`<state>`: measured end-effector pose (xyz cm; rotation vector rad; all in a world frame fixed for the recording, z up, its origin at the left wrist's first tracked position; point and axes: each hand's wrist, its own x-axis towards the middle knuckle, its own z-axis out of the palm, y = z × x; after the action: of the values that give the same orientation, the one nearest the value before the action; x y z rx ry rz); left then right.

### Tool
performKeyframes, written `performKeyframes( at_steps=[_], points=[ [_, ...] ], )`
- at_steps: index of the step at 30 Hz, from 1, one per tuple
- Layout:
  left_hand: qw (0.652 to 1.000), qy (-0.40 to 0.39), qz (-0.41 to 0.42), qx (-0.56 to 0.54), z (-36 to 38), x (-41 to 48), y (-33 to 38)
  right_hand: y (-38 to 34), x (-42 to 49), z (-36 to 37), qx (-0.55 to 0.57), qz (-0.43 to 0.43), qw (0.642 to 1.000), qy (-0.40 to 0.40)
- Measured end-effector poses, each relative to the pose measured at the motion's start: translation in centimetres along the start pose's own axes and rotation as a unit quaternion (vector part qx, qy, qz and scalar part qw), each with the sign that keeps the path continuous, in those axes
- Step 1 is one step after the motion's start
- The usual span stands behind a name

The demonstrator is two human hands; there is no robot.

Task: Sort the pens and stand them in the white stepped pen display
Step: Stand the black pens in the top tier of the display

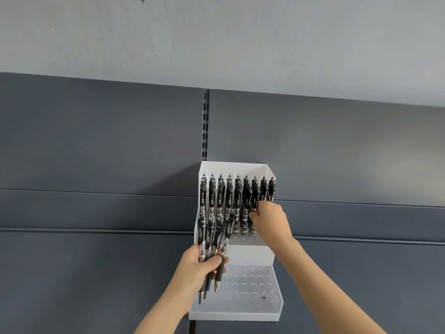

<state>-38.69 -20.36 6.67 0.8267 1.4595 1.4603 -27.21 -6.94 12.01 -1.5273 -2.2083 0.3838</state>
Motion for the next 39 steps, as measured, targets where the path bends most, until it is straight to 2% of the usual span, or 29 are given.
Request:
performKeyframes(
  at_steps=[7, 11, 13, 16, 19, 23, 27, 29, 33, 39],
  points=[
    [1.000, -0.017, 0.012, -0.022, 0.2, -0.2, 0.9, 0.4, -0.8, 0.3, 0.067, -0.003, 0.998, 0.018],
    [0.998, -0.031, 0.011, -0.047, 0.2, -0.3, 1.5, 1.0, -3.7, 0.3, 0.175, -0.035, 0.980, 0.092],
    [0.998, -0.038, 0.012, -0.054, 0.4, -0.3, 1.5, 0.5, -5.4, 0.4, 0.228, -0.059, 0.970, 0.062],
    [0.997, -0.047, 0.010, -0.058, 0.8, -0.2, 1.5, -0.3, -6.5, 0.5, 0.310, -0.054, 0.948, -0.037],
    [0.997, -0.058, 0.002, -0.059, 1.4, -0.2, 1.5, -0.2, -6.2, 0.7, 0.342, -0.027, 0.937, -0.064],
    [0.998, -0.035, -0.005, -0.056, 1.7, 0.1, 1.0, 0.2, -5.7, -0.5, 0.307, -0.024, 0.951, -0.033],
    [0.998, -0.015, -0.012, -0.064, 1.1, 0.4, 0.6, 1.7, -3.2, -3.1, 0.253, -0.017, 0.961, 0.111],
    [0.998, -0.018, -0.010, -0.063, 1.0, 0.4, 0.6, 2.3, -1.8, -3.6, 0.236, -0.007, 0.960, 0.149],
    [0.999, -0.024, -0.005, -0.043, 1.4, 0.2, 0.7, 2.3, -0.6, -3.0, 0.208, -0.016, 0.967, 0.148],
    [0.999, -0.025, 0.001, -0.034, 1.4, 0.0, 0.6, 1.3, -0.3, -1.7, 0.046, -0.006, 0.996, 0.074]
  ],
)
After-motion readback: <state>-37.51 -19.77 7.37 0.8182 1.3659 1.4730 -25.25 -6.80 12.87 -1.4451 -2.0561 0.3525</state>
